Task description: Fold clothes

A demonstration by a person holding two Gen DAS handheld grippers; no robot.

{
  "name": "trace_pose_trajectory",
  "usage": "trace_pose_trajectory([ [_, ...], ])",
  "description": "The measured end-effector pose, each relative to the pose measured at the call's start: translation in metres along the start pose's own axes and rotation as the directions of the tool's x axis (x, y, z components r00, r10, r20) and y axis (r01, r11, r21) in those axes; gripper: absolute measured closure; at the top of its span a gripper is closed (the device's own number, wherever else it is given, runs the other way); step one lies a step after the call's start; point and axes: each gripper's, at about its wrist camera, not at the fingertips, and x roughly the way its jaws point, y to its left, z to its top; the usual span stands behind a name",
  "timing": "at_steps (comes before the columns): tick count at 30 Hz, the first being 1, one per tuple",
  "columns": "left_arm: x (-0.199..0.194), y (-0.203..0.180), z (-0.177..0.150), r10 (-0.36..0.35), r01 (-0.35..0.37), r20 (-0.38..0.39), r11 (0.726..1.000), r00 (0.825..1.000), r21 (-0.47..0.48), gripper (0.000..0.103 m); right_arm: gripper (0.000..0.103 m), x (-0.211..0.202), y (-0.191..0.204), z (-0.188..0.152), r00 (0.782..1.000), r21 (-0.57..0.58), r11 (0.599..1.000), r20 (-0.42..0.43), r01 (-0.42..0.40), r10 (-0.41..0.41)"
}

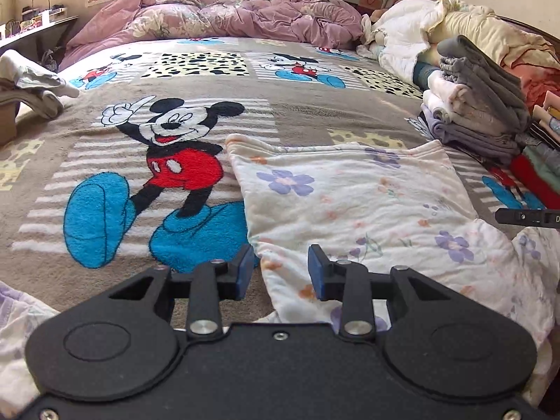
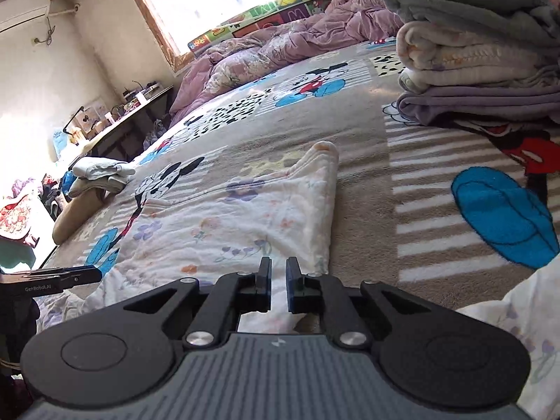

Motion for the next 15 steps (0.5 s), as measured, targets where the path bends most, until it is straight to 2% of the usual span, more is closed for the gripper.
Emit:
trace_pose_trajectory([
  [2,0.019,-0.004,-0.011,0.02,-0.019,-0.076,1.0,0.997,0.009,0.07,0.097,0.016,0.001,-0.012,0.994,-0.031,0.996,-0.077,0.081,-0.084],
  [3,0.028,-0.002,-0.018,0.024,-0.023,-0.086,1.0,0.996,0.011,0.066,0.098,0.022,-0.006,-0.018,0.994,-0.009,0.997,-0.08,0.078,-0.079],
  [5,0.027,0.004,-0.018,0.005,-0.008,-0.066,0.999,0.998,-0.038,0.065,0.101,0.02,-0.02,-0.019,0.998,0.091,0.995,-0.053,0.044,-0.04],
  [6,0.019,0.004,-0.015,0.014,-0.017,-0.052,0.999,0.999,-0.042,0.069,0.1,0.014,-0.02,-0.017,0.999,0.115,0.993,-0.035,0.04,-0.036],
  [8,0.001,-0.002,-0.012,0.038,-0.038,0.008,0.999,0.999,-0.015,0.069,0.093,-0.001,-0.009,-0.017,0.998,0.045,0.997,0.014,0.061,-0.062],
  [9,-0.002,-0.003,-0.012,0.034,-0.034,0.016,0.999,0.999,-0.018,0.069,0.09,-0.002,-0.003,-0.023,0.996,0.019,0.996,0.002,0.091,-0.091],
  [11,0.012,-0.001,-0.019,0.032,-0.032,-0.03,0.999,0.999,-0.025,0.068,0.087,-0.002,-0.004,-0.022,0.995,0.02,0.995,-0.017,0.096,-0.095],
  [12,0.021,-0.001,-0.022,0.033,-0.034,-0.057,0.999,0.998,-0.026,0.064,0.087,-0.003,-0.005,-0.021,0.995,0.023,0.995,-0.024,0.094,-0.093],
  [13,0.021,-0.001,-0.021,0.037,-0.038,-0.061,0.999,0.997,-0.023,0.066,0.087,-0.003,-0.006,-0.02,0.995,0.026,0.995,-0.031,0.092,-0.091],
  [15,0.003,-0.011,-0.008,0.075,-0.076,0.018,0.996,0.997,0.041,0.069,0.083,-0.008,-0.004,-0.013,0.996,0.02,0.996,-0.022,0.082,-0.081],
])
